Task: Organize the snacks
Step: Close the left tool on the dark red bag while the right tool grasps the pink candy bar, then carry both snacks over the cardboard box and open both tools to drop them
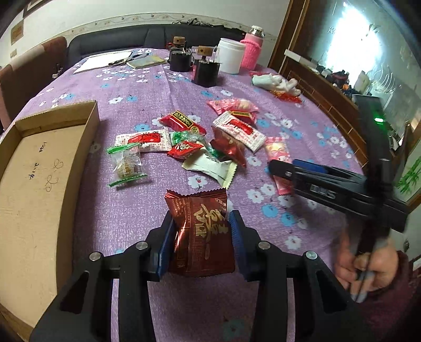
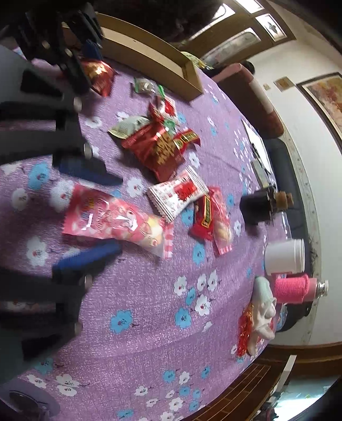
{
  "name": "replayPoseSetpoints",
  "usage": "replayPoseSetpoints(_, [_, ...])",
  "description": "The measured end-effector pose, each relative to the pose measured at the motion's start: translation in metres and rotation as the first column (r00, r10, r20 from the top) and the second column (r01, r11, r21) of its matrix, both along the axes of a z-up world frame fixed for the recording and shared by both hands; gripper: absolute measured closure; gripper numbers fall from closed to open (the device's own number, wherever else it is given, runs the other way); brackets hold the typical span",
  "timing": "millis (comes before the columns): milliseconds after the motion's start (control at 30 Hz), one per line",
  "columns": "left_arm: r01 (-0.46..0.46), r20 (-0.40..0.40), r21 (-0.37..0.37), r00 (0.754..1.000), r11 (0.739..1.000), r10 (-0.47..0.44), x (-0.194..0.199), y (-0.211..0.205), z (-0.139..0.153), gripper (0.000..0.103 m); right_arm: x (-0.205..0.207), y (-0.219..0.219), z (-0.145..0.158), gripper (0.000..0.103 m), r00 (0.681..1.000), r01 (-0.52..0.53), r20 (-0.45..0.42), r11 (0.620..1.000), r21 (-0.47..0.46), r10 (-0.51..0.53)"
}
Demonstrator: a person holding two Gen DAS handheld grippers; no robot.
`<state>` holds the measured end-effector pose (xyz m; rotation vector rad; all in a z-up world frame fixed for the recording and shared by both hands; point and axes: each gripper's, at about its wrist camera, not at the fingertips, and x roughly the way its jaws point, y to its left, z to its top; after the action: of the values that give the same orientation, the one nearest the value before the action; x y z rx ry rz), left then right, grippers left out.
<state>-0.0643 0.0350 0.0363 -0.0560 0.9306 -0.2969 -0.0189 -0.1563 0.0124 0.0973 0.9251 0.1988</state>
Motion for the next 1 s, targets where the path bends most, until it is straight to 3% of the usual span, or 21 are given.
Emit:
replayPoseSetpoints(133, [0.004,0.019,-0.026,1.000,1.000,-0.004,-0.008,0.003,0.010,0.065,0.008,0.003,-0.002,0.049,1.000,0.027,0.006,0.999,-0.032,-0.027])
replayPoseSetpoints(200, [0.002,0.027,-0.043,1.000,0.999,-0.001,-0.013,0.007,0.016,0.065,0.011,0.003,-0.002,0.064,0.998,0.058,0.011,0.996,-0.062,-0.058])
replayPoseSetpoints(233, [0.001,0.033,-0.053,0.999,0.999,0.000,-0.015,0.010,0.019,0.065,0.011,0.002,-0.002,0.076,0.998,0.068,0.005,0.996,-0.060,-0.068])
replayPoseSetpoints(300, [-0.004,0.044,-0.073,0.999,0.997,0.008,-0.020,0.018,0.027,0.065,0.006,-0.002,0.001,0.079,0.998,0.065,0.004,0.998,-0.021,-0.065])
replayPoseSetpoints(500, [-0.051,0.094,-0.110,0.994,0.993,0.062,-0.031,0.049,0.051,0.065,-0.030,0.006,0.035,0.081,0.996,0.047,0.082,0.999,-0.001,-0.047])
replayPoseSetpoints(767, [-0.175,0.160,-0.143,0.967,0.974,0.197,-0.035,0.111,0.079,0.065,-0.063,0.068,0.101,0.081,0.972,-0.165,0.191,0.977,0.137,0.137])
replayPoseSetpoints(1000, [-0.249,0.161,-0.075,0.952,0.965,0.259,-0.013,0.150,0.078,0.064,-0.040,0.143,0.089,0.081,0.952,-0.300,0.122,0.933,0.200,0.280])
